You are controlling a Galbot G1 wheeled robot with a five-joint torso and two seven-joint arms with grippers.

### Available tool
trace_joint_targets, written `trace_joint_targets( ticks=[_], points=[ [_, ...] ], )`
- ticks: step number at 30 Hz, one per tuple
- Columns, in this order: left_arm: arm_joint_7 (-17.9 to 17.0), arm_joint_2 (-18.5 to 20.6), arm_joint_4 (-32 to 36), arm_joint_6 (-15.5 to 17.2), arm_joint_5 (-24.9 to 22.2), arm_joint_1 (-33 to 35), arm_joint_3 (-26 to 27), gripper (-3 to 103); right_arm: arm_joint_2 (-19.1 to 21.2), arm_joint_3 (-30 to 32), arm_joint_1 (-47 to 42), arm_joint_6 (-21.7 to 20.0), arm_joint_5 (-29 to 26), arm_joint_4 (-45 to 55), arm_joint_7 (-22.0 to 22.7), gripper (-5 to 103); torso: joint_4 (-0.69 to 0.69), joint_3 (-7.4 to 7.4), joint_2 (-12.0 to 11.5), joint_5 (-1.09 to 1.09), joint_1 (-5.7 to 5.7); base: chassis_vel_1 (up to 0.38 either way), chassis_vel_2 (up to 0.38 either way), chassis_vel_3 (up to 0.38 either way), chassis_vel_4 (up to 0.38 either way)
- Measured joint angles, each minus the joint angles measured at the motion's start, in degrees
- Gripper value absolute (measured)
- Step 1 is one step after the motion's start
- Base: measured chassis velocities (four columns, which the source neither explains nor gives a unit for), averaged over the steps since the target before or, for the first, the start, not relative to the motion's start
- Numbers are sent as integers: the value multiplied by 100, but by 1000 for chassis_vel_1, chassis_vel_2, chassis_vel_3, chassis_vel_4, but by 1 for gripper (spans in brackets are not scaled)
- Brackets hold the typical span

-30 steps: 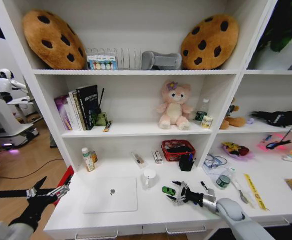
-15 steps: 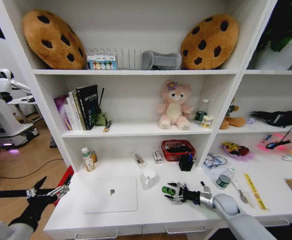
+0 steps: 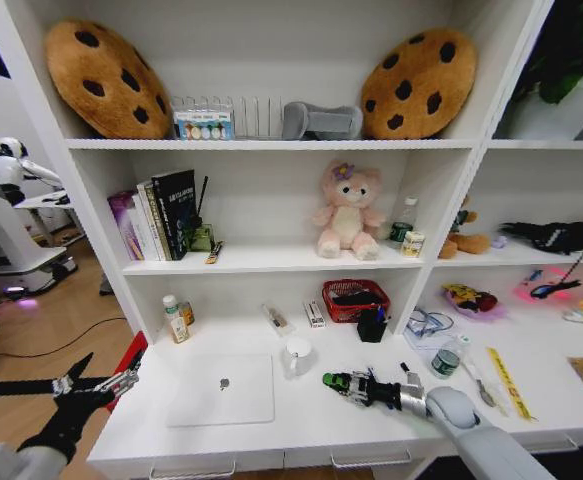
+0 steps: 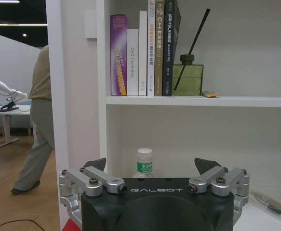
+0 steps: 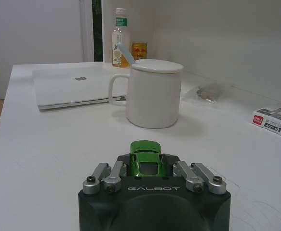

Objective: Organize the objects on the table.

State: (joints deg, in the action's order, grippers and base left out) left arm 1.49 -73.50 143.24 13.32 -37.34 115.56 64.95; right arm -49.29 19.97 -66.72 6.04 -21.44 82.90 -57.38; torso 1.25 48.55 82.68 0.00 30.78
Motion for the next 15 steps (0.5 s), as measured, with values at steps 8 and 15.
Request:
trace_joint_targets(
  ticks=[8,15],
  points=[
    [0,0,0,0,0,0,0,100,9,8,11,-2,-34,4,-18,36,0,0,0,1,0,0,0,0,0],
    [0,0,0,0,0,0,0,100,132,602,-422,-10,-280,435,-50,36,0,0,0,1,0,0,0,0,0]
  ],
)
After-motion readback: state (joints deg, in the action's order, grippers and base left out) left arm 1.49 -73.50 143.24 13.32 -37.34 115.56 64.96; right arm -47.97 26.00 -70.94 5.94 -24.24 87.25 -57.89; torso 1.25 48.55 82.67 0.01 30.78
